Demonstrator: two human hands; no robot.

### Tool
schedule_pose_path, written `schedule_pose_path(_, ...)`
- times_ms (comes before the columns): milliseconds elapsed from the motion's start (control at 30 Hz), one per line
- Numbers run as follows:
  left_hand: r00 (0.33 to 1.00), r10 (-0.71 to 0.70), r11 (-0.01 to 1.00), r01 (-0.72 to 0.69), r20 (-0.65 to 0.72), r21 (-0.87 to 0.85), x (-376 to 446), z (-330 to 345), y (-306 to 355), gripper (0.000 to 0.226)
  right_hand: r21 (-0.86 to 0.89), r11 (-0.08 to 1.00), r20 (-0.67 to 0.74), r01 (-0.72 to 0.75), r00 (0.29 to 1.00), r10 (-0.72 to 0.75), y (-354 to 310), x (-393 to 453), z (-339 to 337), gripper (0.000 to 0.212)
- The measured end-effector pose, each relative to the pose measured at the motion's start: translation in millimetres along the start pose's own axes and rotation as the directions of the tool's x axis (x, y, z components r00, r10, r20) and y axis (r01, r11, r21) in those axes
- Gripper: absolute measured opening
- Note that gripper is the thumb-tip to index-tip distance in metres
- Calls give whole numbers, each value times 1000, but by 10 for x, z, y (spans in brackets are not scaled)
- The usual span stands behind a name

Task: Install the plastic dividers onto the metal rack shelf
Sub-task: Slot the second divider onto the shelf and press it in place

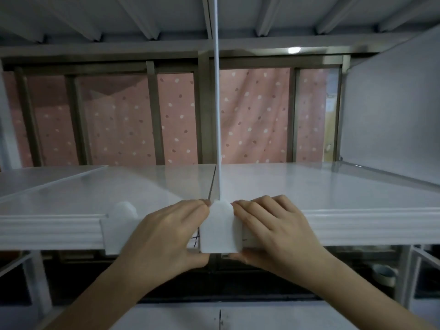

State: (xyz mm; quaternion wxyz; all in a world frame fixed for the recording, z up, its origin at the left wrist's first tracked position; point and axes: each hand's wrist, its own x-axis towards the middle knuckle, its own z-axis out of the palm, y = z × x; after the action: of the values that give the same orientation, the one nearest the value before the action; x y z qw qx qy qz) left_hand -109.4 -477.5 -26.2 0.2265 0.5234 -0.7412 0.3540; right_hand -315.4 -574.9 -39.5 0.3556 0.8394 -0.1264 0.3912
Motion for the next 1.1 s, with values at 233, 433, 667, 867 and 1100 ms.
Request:
schedule_pose_path(233,997,-77,992,79,-29,93,-54,69,138,85,51,976,19,-213,977,212,-250,-34,-32,60)
schedule_pose_path(433,957,-288,952,290,-36,97,-64,73,420,78,81,948,119,-309,947,299,-345,-58,-120,69)
schedule_pose_path(667,923,-382,916,385,-42,111,-144,-16,652,74,132,928,198,-348,927,320,-383,-44,-269,68)
schedule_pose_path(867,900,-433,892,422,43,161,-209,-167,801,78,52,909,344,-413,862,372,-558,-11,-450,78)
schedule_pose_path(1100,840,-482,855,389,250,342,-143,-522,972,82,-85,872,542,-481,712,446,-717,-30,-917,64)
